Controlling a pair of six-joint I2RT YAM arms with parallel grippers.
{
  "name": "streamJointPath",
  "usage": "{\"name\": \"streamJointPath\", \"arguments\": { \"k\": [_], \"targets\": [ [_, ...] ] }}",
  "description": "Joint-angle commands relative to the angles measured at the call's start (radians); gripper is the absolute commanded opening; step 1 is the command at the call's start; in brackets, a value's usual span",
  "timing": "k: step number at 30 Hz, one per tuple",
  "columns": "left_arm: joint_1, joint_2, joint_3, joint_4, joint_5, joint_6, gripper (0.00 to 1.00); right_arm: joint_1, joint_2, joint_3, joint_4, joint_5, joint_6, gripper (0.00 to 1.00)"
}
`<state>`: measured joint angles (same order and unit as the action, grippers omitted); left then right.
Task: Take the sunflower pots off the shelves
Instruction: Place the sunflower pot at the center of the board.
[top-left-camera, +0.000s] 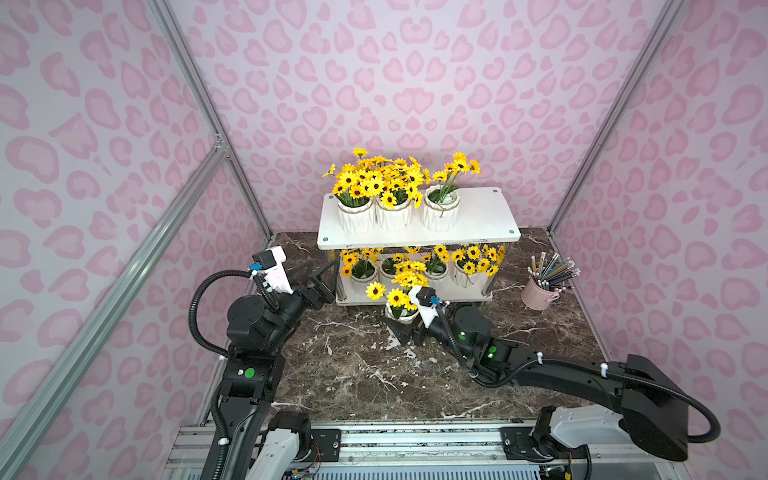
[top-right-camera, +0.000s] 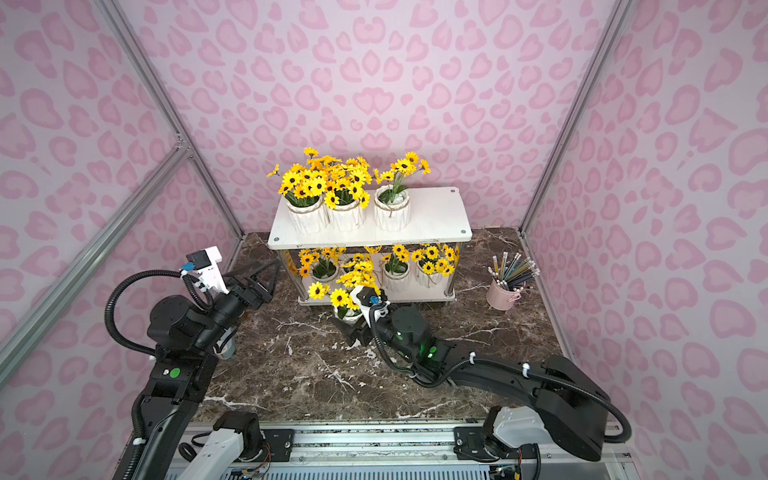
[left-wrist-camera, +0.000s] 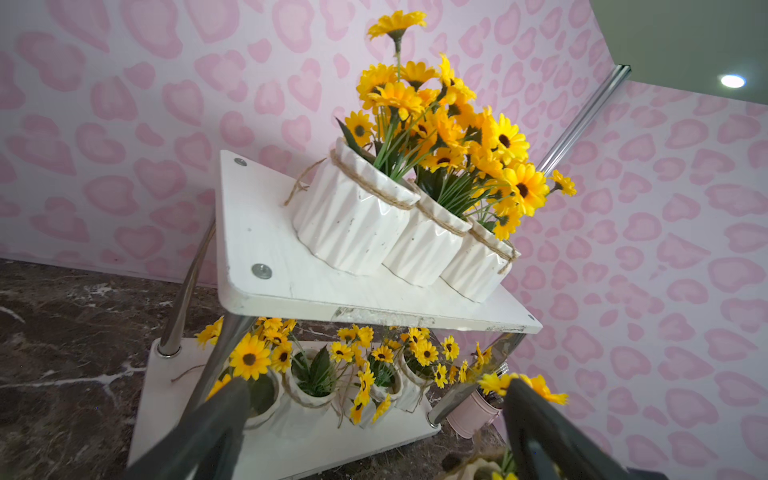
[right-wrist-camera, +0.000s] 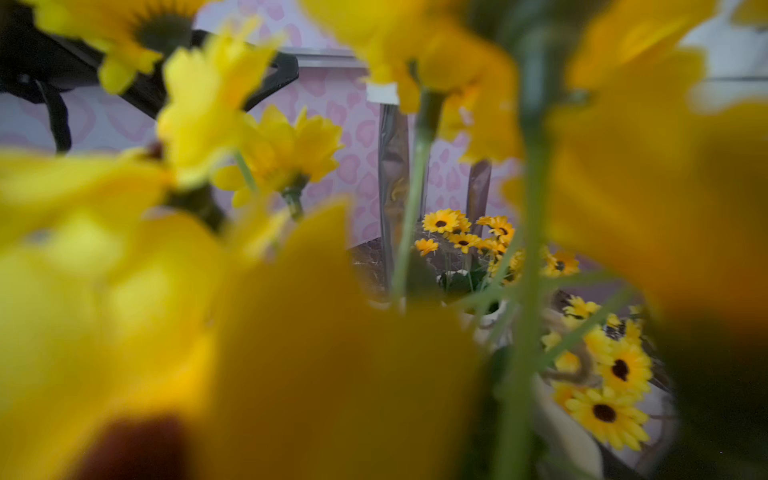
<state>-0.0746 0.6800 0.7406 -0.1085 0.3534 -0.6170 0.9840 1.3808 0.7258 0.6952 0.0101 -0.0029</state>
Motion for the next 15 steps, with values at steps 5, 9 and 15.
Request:
{"name": "streamJointPath", "arguments": {
  "k": [5, 9, 15],
  "targets": [
    [0.0, -0.051, -0.023, -0.046, -0.087, -0.017, 0.97, 0.046, 0.243, 0.114, 0.249, -0.096, -0.087, 0.0],
    [0.001, -0.044, -0.02, -0.049, -0.088, -0.015, 0.97, 0.046, 0.34, 0.134, 0.291, -0.148, -0.126, 0.0],
    [0.001, -0.018, -0.005, -0.049, -0.076, -0.022, 0.97, 0.043, 0.488, 0.17, 0.342, -0.183, -0.17, 0.0]
  ]
}}
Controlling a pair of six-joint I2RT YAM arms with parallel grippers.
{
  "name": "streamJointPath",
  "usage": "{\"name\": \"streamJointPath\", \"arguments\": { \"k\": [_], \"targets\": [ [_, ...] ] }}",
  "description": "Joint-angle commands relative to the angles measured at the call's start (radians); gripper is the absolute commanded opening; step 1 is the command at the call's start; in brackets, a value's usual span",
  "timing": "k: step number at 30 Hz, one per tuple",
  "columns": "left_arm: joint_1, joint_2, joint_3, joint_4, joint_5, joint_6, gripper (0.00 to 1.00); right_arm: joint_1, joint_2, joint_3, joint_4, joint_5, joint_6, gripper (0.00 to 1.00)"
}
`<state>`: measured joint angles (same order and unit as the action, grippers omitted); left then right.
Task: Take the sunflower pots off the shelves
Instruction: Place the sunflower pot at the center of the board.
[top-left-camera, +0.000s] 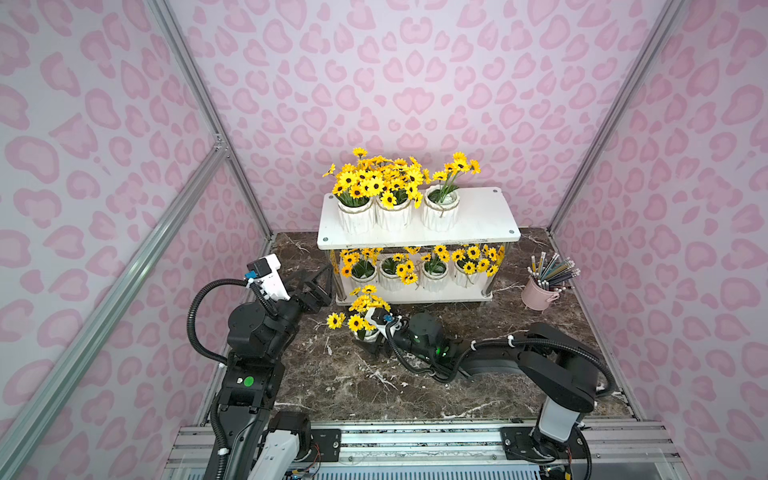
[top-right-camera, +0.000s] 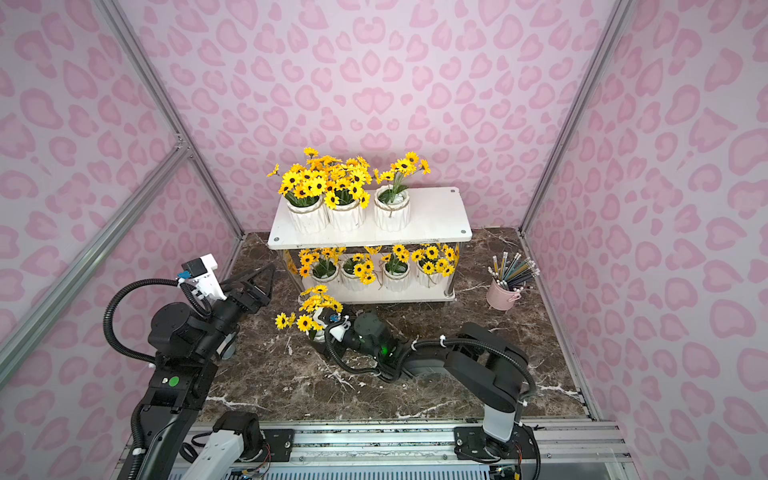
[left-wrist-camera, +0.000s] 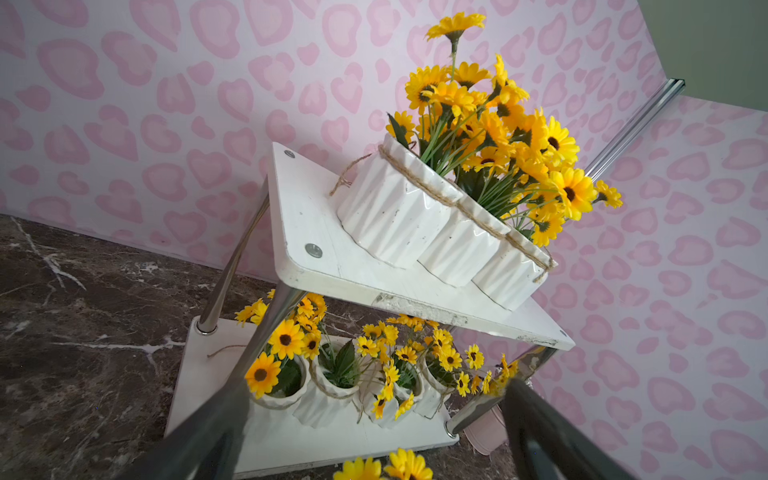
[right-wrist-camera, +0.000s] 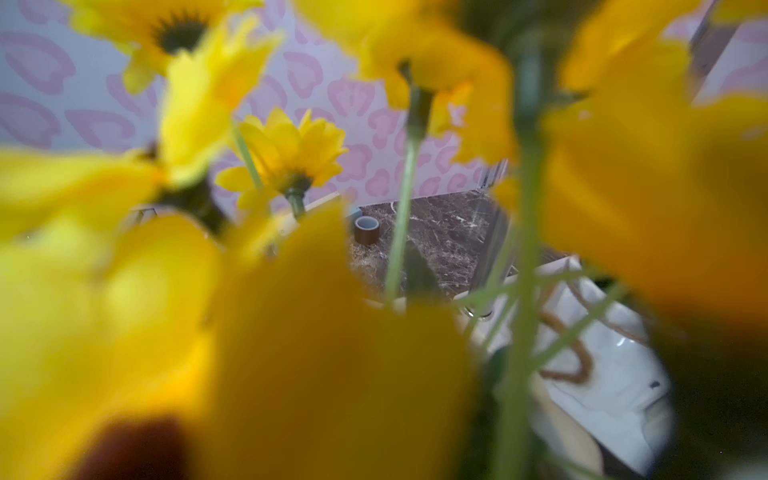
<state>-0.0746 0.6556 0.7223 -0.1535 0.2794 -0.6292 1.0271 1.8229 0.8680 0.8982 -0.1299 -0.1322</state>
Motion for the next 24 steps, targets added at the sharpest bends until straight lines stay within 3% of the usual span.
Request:
{"name": "streamJointPath", "arguments": {
  "k": [1, 11, 17, 24],
  "targets": [
    [0.0, 0.009, 0.015, -0.004, 0.0, -0.01, 0.97, -0.001, 0.066, 0.028, 0.157, -0.052, -0.041, 0.0],
    [0.001, 0.022, 0.032, -0.012, 0.0, 0.021, 0.97, -0.024, 0.279, 0.078, 0.357, -0.105, 0.001, 0.0],
    [0.0, 0.052, 0.017, 0.027, 0.021, 0.011, 0.97, -0.067, 0.359, 0.137, 0.327, -0.172, 0.023, 0.0],
    [0.0, 0.07, -0.004, 0.08, 0.023, 0.004, 0.97, -0.086, 0.429, 0.202, 0.236, -0.166, -0.01, 0.0]
  ]
}}
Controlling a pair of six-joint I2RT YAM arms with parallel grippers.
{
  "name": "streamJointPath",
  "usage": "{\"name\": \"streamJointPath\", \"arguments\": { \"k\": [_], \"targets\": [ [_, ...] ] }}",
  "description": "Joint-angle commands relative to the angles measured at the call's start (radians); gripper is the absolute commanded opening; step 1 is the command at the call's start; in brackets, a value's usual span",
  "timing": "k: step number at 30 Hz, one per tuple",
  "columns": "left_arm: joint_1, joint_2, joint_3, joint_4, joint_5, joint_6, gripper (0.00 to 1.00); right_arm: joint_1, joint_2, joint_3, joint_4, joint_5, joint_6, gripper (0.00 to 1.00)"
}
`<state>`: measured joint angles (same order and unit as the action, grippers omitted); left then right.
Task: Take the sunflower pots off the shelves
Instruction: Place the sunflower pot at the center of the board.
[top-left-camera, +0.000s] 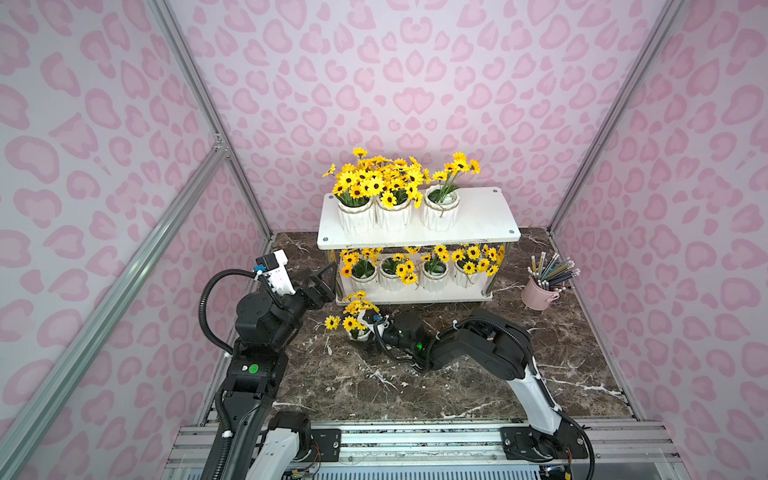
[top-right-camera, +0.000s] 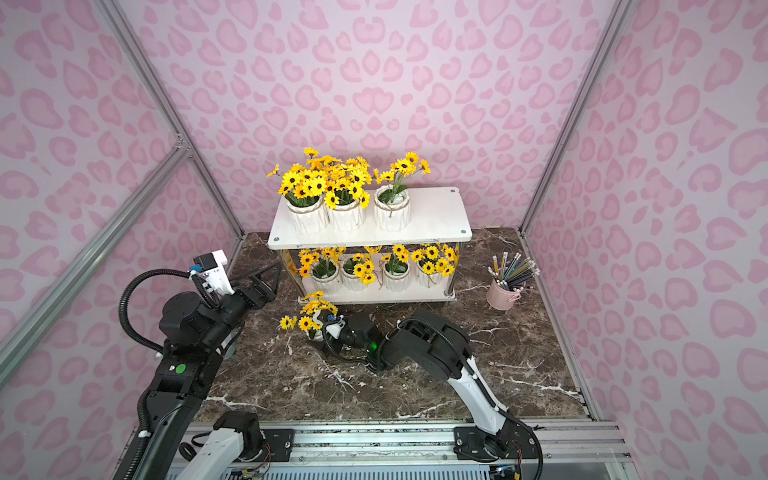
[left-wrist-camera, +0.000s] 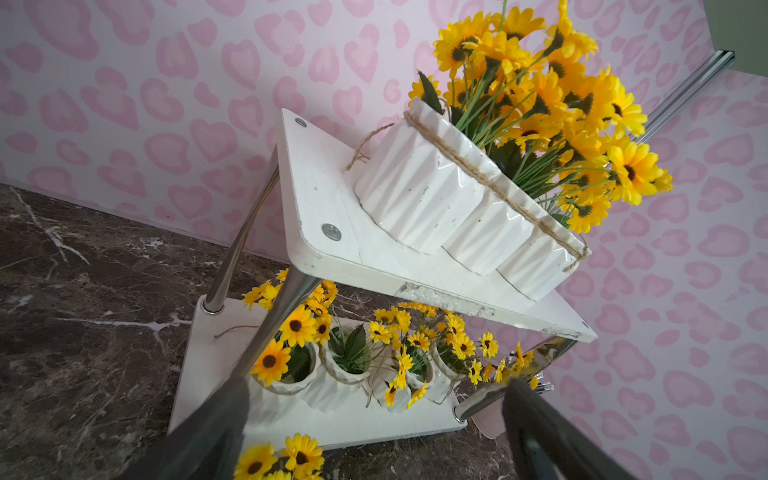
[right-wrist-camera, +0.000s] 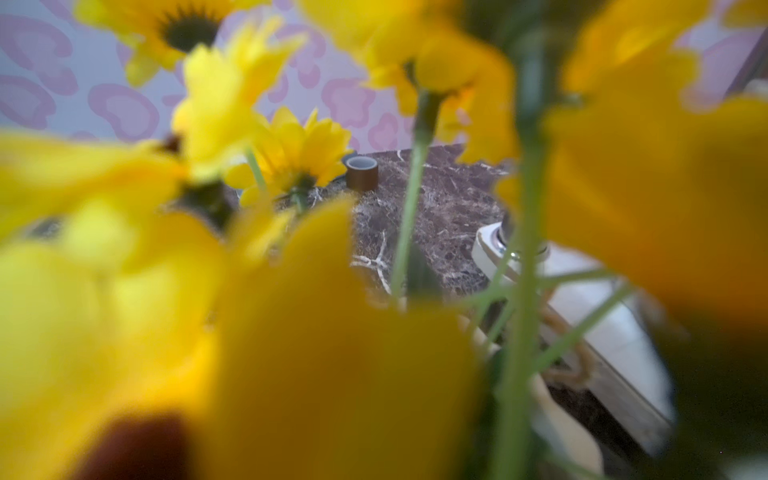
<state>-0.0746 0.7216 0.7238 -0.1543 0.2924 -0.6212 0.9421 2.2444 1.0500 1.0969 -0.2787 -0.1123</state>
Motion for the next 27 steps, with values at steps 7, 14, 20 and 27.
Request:
{"name": "streamJointPath", "arguments": {
  "k": [7, 14, 20, 27],
  "targets": [
    [0.0, 0.03, -0.001, 0.1, 0.022, -0.004, 0.97, -0.049, 0.042, 0.095, -0.115, -0.149, 0.031, 0.0],
    [0.001, 0.032, -0.004, 0.101, 0.019, -0.009, 0.97, -0.048, 0.131, 0.15, -0.207, -0.169, 0.039, 0.0],
    [0.001, 0.021, -0.004, 0.094, 0.011, -0.006, 0.97, -0.024, 0.145, 0.135, -0.206, -0.124, 0.017, 0.45],
    [0.0, 0.012, 0.008, 0.079, 0.005, -0.011, 0.97, -0.023, 0.129, 0.146, -0.239, -0.112, 0.013, 0.99]
  ]
}}
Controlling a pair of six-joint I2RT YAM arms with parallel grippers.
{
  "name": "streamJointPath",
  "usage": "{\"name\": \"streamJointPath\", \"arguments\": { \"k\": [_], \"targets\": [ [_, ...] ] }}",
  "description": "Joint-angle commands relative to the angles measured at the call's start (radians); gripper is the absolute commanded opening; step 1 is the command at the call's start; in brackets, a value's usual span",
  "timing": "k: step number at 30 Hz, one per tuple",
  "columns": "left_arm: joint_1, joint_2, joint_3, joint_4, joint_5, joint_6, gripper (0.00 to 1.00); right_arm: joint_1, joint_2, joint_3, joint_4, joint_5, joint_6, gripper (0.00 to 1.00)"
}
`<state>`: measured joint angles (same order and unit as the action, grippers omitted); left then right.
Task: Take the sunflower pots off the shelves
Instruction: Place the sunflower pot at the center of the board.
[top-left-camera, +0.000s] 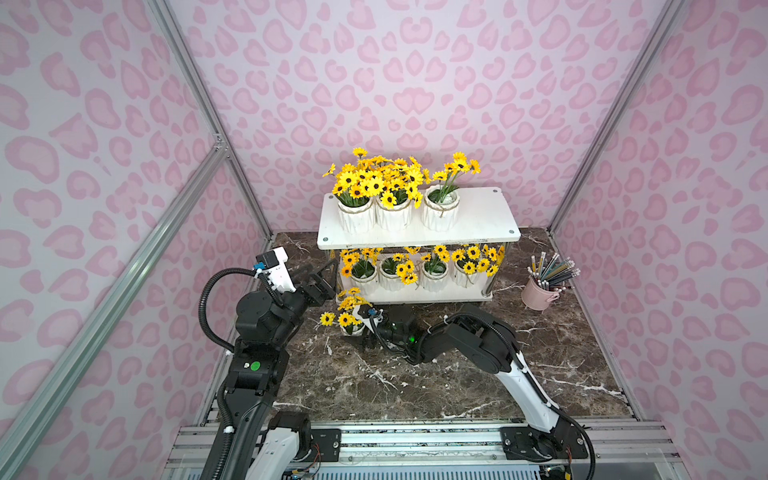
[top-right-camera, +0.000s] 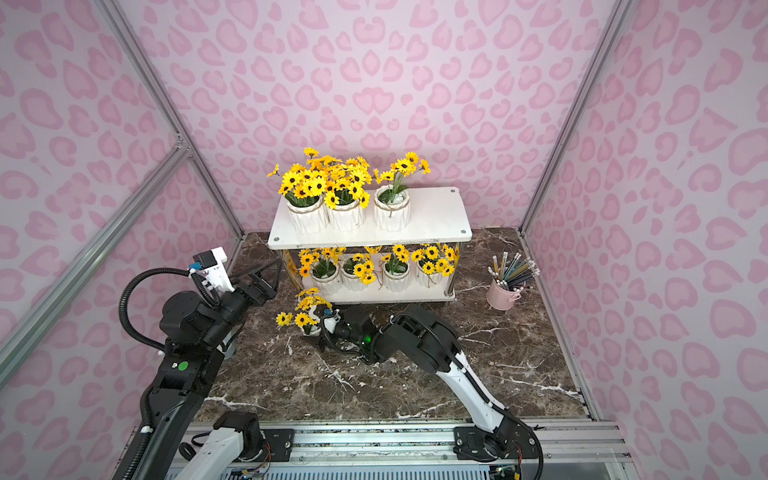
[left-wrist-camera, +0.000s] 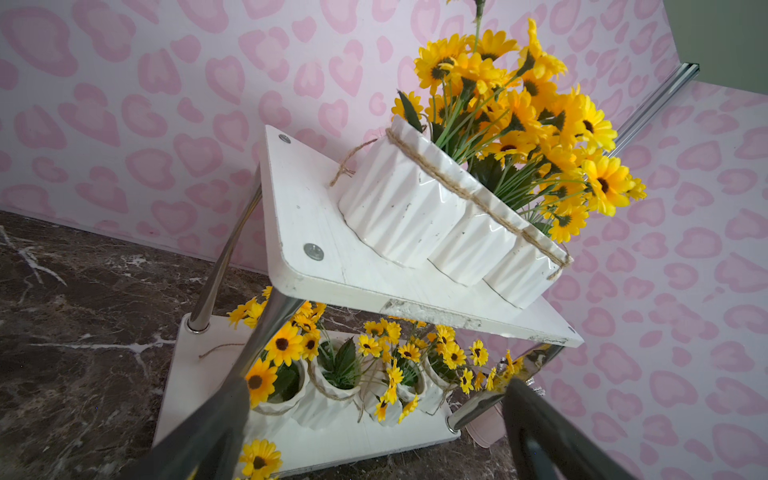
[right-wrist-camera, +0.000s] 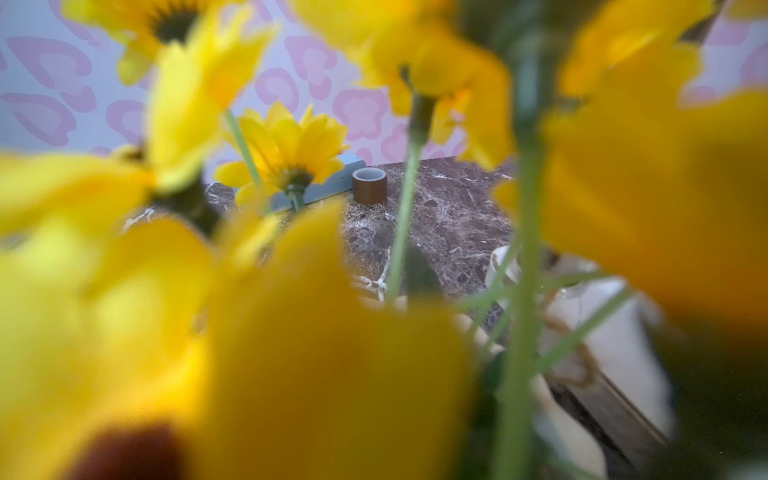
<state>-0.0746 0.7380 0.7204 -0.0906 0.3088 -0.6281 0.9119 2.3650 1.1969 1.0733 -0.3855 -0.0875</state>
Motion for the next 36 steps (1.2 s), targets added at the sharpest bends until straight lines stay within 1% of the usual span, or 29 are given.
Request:
{"name": "streamJointPath", "arguments": {
  "k": [1, 12, 18, 19, 25, 28, 32, 36],
  "targets": [
    [0.001, -0.008, 0.015, 0.014, -0.014, -0.005, 0.97, 0.005, 0.01, 0.006, -0.226, -0.005, -0.016, 0.99],
    [0.001, -0.004, 0.034, 0.016, -0.014, 0.001, 0.97, -0.014, -0.025, -0.024, -0.212, 0.007, -0.008, 0.99],
    [0.0, -0.003, 0.063, -0.008, -0.002, 0.014, 0.97, -0.025, -0.071, -0.055, -0.199, -0.024, 0.004, 0.99],
    [0.0, -0.006, 0.068, -0.014, -0.005, 0.021, 0.97, -0.025, -0.098, -0.056, -0.2, -0.034, 0.002, 0.99],
    [0.001, -0.029, 0.084, -0.032, -0.022, 0.028, 0.97, -0.034, -0.116, -0.061, -0.218, -0.053, 0.011, 0.99],
    [0.0, -0.031, 0.087, -0.037, -0.022, 0.03, 0.97, -0.037, -0.132, -0.09, -0.193, -0.065, 0.001, 0.99],
    [-0.001, -0.032, 0.092, -0.038, -0.021, 0.031, 0.97, -0.032, -0.162, -0.138, -0.13, -0.05, -0.007, 0.99],
    [0.0, -0.032, 0.101, -0.038, -0.021, 0.038, 0.97, -0.015, -0.154, -0.144, -0.089, -0.023, -0.056, 0.99]
  ]
}}
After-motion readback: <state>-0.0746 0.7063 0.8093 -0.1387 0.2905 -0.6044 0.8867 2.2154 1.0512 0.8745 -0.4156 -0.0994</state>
